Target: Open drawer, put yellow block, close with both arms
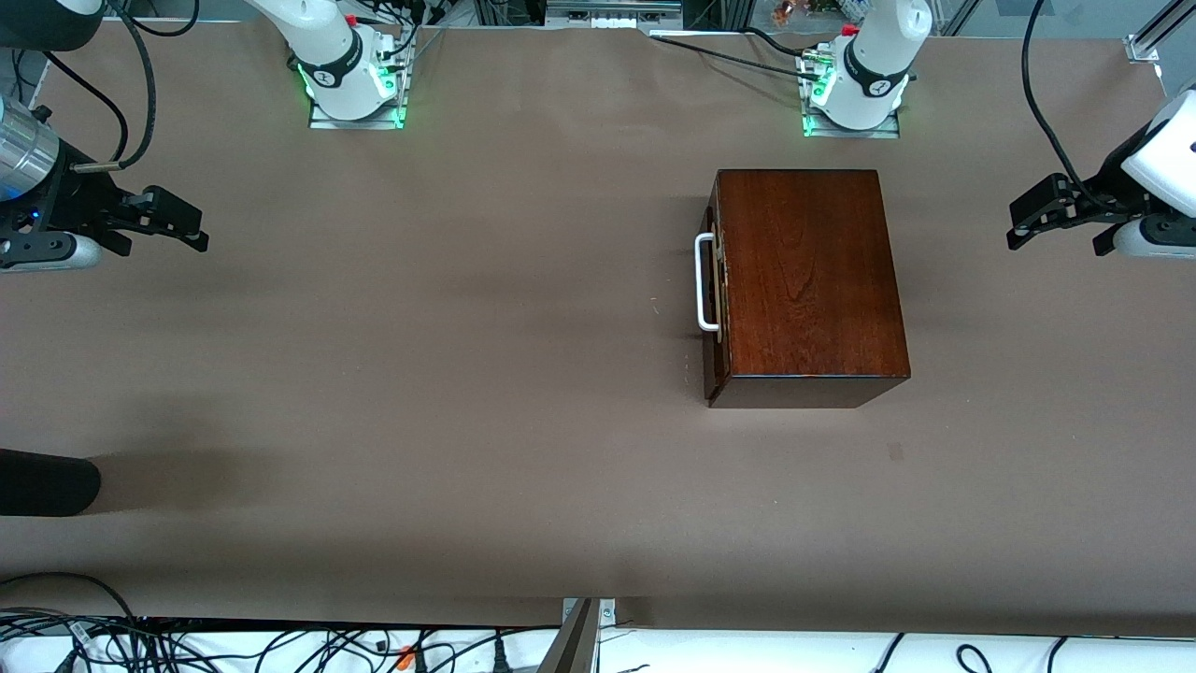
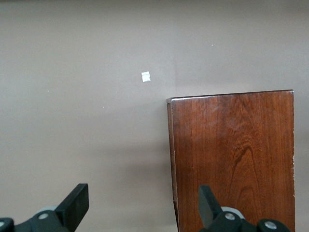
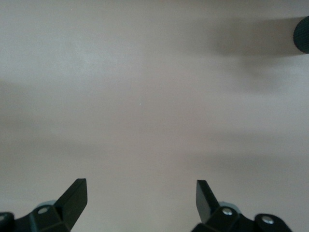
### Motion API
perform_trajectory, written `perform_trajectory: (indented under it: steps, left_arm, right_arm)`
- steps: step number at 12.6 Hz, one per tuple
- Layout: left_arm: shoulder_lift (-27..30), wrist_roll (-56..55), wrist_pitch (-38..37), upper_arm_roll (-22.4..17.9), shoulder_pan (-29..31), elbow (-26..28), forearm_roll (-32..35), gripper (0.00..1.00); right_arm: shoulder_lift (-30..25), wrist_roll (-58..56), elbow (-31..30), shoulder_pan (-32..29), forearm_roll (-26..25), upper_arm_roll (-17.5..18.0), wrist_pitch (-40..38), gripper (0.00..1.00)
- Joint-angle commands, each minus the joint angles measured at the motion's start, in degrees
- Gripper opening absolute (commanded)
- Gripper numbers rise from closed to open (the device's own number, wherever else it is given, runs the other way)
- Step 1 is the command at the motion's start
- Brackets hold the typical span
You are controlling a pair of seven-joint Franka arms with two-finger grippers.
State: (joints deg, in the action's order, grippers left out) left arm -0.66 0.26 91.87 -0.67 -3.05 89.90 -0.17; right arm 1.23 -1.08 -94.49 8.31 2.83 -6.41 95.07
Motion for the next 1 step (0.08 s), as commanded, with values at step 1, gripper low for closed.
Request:
perform_trajectory:
  steps: [1]
  left_arm:
    - [1.54,-0.70,-0.12,0.93,0.68,1.33,1.14,1.00]
  right_arm:
    - [0.27,0.55,0.80,-0.48,-0.02,0.34,-0.68,1.00]
